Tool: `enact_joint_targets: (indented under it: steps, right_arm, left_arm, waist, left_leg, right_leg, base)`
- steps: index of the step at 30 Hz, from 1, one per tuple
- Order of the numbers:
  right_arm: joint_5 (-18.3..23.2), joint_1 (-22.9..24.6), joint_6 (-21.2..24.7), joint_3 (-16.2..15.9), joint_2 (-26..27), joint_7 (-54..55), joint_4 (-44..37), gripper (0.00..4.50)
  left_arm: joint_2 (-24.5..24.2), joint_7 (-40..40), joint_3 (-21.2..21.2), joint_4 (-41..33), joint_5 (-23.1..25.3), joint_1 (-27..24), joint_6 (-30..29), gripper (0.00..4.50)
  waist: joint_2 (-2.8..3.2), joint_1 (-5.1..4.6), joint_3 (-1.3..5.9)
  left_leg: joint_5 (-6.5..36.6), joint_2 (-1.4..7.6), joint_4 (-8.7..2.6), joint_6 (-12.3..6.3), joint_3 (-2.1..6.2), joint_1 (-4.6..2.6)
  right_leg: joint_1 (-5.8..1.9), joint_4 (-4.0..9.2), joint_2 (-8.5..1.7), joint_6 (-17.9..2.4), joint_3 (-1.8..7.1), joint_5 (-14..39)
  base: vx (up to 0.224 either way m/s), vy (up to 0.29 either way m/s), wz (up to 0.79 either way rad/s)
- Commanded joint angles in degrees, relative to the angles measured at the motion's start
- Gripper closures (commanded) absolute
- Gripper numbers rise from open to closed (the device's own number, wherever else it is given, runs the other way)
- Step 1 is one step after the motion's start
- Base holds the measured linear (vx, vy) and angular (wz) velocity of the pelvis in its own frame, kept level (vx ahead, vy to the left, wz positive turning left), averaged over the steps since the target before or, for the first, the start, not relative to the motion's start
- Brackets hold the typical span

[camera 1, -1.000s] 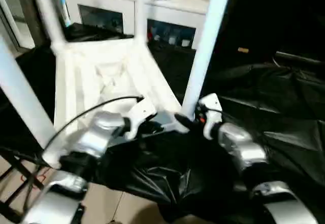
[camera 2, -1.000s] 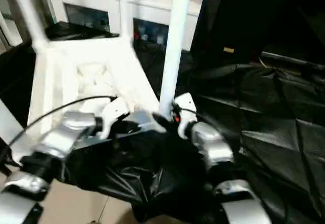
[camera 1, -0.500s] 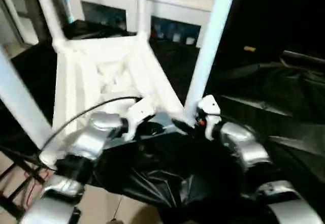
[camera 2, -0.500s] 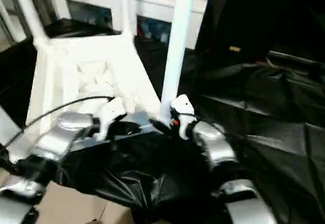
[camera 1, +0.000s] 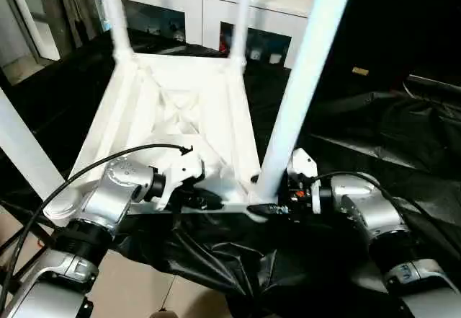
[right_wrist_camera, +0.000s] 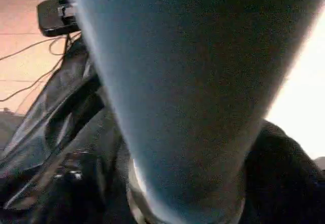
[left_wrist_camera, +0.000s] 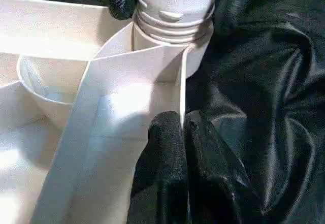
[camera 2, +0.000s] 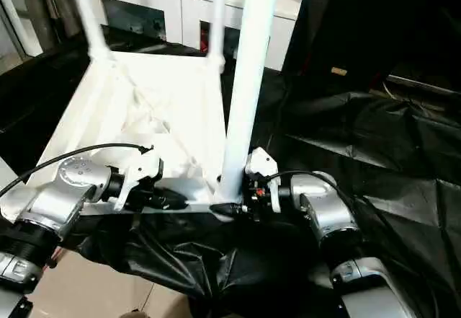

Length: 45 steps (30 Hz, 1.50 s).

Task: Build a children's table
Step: Rotate leg to tighten

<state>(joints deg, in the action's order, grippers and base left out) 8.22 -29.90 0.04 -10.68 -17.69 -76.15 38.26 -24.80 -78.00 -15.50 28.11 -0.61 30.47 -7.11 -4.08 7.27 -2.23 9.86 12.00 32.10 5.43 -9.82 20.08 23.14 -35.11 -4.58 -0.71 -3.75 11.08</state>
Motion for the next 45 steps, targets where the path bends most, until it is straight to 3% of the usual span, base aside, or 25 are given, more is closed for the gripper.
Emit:
enact_joint_targets:
  steps: [1, 9, 11, 13, 15, 18, 20, 22, 25, 30, 32, 33, 36, 39, 40, 41, 43, 45]
  right_arm:
    - [0.34, -0.15, 0.92, -1.99, 0.28, -2.66, -1.95, 1.41]
    - [1.75, 1.52, 3.98, -1.97, 1.41, -2.72, -3.86, 1.86]
    - [0.57, 1.54, 3.0, -0.44, 4.38, 4.6, -0.64, 1.88]
    - [0.04, 1.47, 2.51, -0.11, 5.1, 6.81, 0.27, 1.89]
    - [-2.43, 0.5, 1.2, 0.92, 7.77, 16.54, 4.57, 1.91]
    - [-3.07, -1.52, 2.07, 3.81, 12.13, 30.03, 9.94, 1.91]
    - [-3.48, -2.16, 2.62, 4.36, 13.5, 34.43, 11.1, 1.93]
    - [-3.75, -2.25, 2.56, 4.16, 14.17, 35.12, 11.13, 1.94]
    - [-3.61, -2.26, 2.25, 4.7, 15.04, 35.33, 10.65, 1.94]
    - [-3.85, -3.79, -1.17, 5.77, 14.28, 38.42, 12.43, 1.94]
    - [-1.9, -3.96, -0.81, 6.62, 13.49, 36.02, 11.23, 1.94]
    - [-1.75, -3.95, -0.68, 6.69, 13.45, 35.82, 11.12, 1.38]
    - [-0.04, -3.44, 1.63, 6.43, 11.31, 29.97, 7.32, 1.24]
    - [-1.88, -2.95, -0.74, 4.0, 8.55, 25.38, 5.28, 0.9]
    - [-1.76, -2.91, -1.27, 3.79, 8.02, 24.0, 5.05, 0.9]
    - [-1.77, -2.91, -1.65, 3.66, 7.58, 23.21, 4.92, 0.9]
    - [-1.68, -2.93, -3.18, 2.98, 5.25, 18.6, 4.4, 0.9]
    - [-1.43, -2.69, -3.52, 2.21, 3.14, 14.27, 3.41, 0.9]
  left_arm:
    - [0.55, -0.35, -2.07, 0.27, 0.47, 0.1, 0.36, 4.5]
    - [1.04, -0.05, -2.39, -0.12, 0.36, -0.23, 0.18, 4.5]
    - [2.82, 3.75, -2.09, 1.13, 1.36, 0.55, -0.23, 4.5]
    - [3.24, 4.9, -2.08, 1.47, 1.73, 0.79, -0.41, 4.5]
    - [5.28, 9.03, -1.93, 2.71, 2.78, 1.76, -1.46, 4.5]
    - [9.24, 17.15, -1.97, 4.34, 4.82, 3.53, -3.4, 4.5]
    - [11.09, 20.21, -2.01, 4.58, 5.4, 4.06, -4.39, 4.5]
    - [12.32, 21.65, -1.85, 4.68, 5.41, 4.32, -4.99, 4.5]
    - [13.83, 23.15, -2.14, 4.93, 6.05, 4.69, -5.5, 4.5]
    - [14.17, 24.3, -2.21, 4.92, 7.02, 4.58, -5.17, 4.5]
    - [13.44, 23.67, -2.2, 4.45, 6.87, 4.21, -4.64, 4.5]
    - [13.39, 23.62, -2.2, 4.43, 6.86, 4.19, -4.61, 4.5]
    - [11.96, 22.15, -1.96, 3.71, 6.41, 3.53, -4.12, 4.5]
    - [10.54, 19.2, -1.86, 2.25, 5.58, 2.54, -3.62, 4.5]
    - [10.26, 18.52, -1.85, 1.85, 5.4, 2.32, -3.7, 4.5]
    - [9.99, 18.03, -1.89, 1.65, 5.33, 2.16, -3.35, 4.5]
    - [8.45, 15.36, -2.13, 0.65, 4.78, 1.32, -2.05, 4.5]
    - [6.9, 12.73, -2.61, -0.06, 4.37, 0.71, -0.89, 4.5]
  waist:
    - [0.19, 0.1, 2.93]
    - [0.26, 0.68, 2.95]
    - [0.31, 0.67, 2.88]
    - [0.29, 0.33, 2.61]
    - [0.36, -0.06, 2.29]
    - [0.27, -0.74, 2.28]
    - [0.33, -1.16, 2.25]
    - [0.23, -1.24, 2.28]
    - [0.39, -1.17, 2.38]
    - [0.47, -1.22, 2.5]
    - [0.48, -1.18, 2.53]
    - [0.49, -1.2, 2.54]
    - [0.45, -1.11, 2.77]
    - [0.38, -0.94, 3.06]
    - [0.07, -0.93, 3.18]
    - [0.18, -0.85, 3.37]
    - [0.17, -0.84, 3.32]
    - [-0.06, -0.81, 3.14]
  left_leg:
    - [11.21, 1.5, -3.28, -2.57, -0.33, -0.14]
    - [10.58, 1.51, -3.25, -2.36, -0.36, -0.26]
    - [11.0, 1.48, -3.33, -1.84, -0.34, -0.21]
    - [14.08, 1.39, -3.72, -0.62, -0.13, -0.25]
    - [17.82, 1.36, -4.04, 0.85, 0.18, -0.61]
    - [19.46, 1.28, -4.24, 2.09, 0.63, -0.6]
    - [20.51, 1.14, -4.13, 1.8, 0.58, -1.02]
    - [20.23, 1.09, -4.19, 1.2, 0.63, -0.62]
    - [19.79, 1.08, -4.13, 0.09, 0.45, -0.61]
    - [19.59, 1.13, -4.15, 0.23, 0.39, -0.53]
    - [19.23, 1.12, -4.13, 0.06, 0.36, -0.44]
    - [19.03, 1.12, -4.12, -0.11, 0.35, -0.38]
    - [16.59, 1.23, -4.04, -0.96, 0.26, -0.13]
    - [13.1, 1.24, -3.61, -1.51, 0.06, 0.11]
    - [11.37, 1.11, -3.37, -2.14, -0.13, 0.16]
    - [9.18, 1.1, -3.15, -2.85, -0.21, 0.14]
    - [7.71, 1.04, -2.94, -4.26, -0.34, 0.25]
    - [7.91, 1.06, -2.93, -4.89, -0.37, 0.27]
  right_leg:
    - [-2.91, 3.65, -3.33, -12.12, 2.45, 8.45]
    - [-2.92, 3.53, -3.31, -12.16, 2.42, 7.59]
    - [-2.79, 3.64, -3.4, -11.97, 2.47, 8.48]
    - [-2.67, 4.27, -3.61, -10.69, 2.45, 14.04]
    - [-2.25, 5.21, -3.87, -8.34, 2.54, 22.44]
    - [-2.26, 5.51, -4.04, -6.71, 2.47, 26.93]
    - [-1.87, 5.99, -3.97, -5.68, 2.43, 28.87]
    - [-2.11, 5.95, -3.83, -5.5, 2.32, 28.03]
    - [-1.98, 5.86, -3.68, -6.08, 2.45, 25.33]
    - [-2.03, 5.7, -3.69, -6.85, 2.43, 23.41]
    - [-2.09, 5.6, -3.66, -7.11, 2.46, 22.53]
    - [-2.16, 5.53, -3.56, -7.25, 2.48, 21.85]
    - [-2.59, 4.82, -3.25, -8.77, 2.47, 15.44]
    - [-2.8, 4.26, -3.44, -10.04, 2.44, 10.62]
    - [-2.95, 4.02, -3.31, -10.63, 2.43, 8.08]
    - [-3.06, 3.54, -3.3, -11.57, 2.45, 4.41]
    - [-3.18, 3.28, -3.25, -12.88, 2.32, 1.23]
    - [-3.25, 3.38, -3.19, -13.16, 2.26, 1.79]
  base:
    - [0.0, 0.0, 0.0]
    - [0.0, 0.0, 0.0]
    - [0.0, 0.0, 0.0]
    - [0.0, 0.0, 0.0]
    - [0.0, 0.0, 0.0]
    - [0.0, 0.0, 0.0]
    - [0.0, 0.0, 0.0]
    - [0.0, 0.0, 0.0]
    - [0.0, 0.0, 0.0]
    - [0.0, 0.0, 0.0]
    - [0.0, 0.0, 0.0]
    - [0.0, 0.0, 0.0]
    - [0.0, 0.0, 0.0]
    - [0.0, 0.0, 0.0]
    - [0.0, 0.0, 0.0]
    - [0.0, 0.0, 0.0]
    - [0.0, 0.0, 0.0]
    - [0.0, 0.0, 0.0]
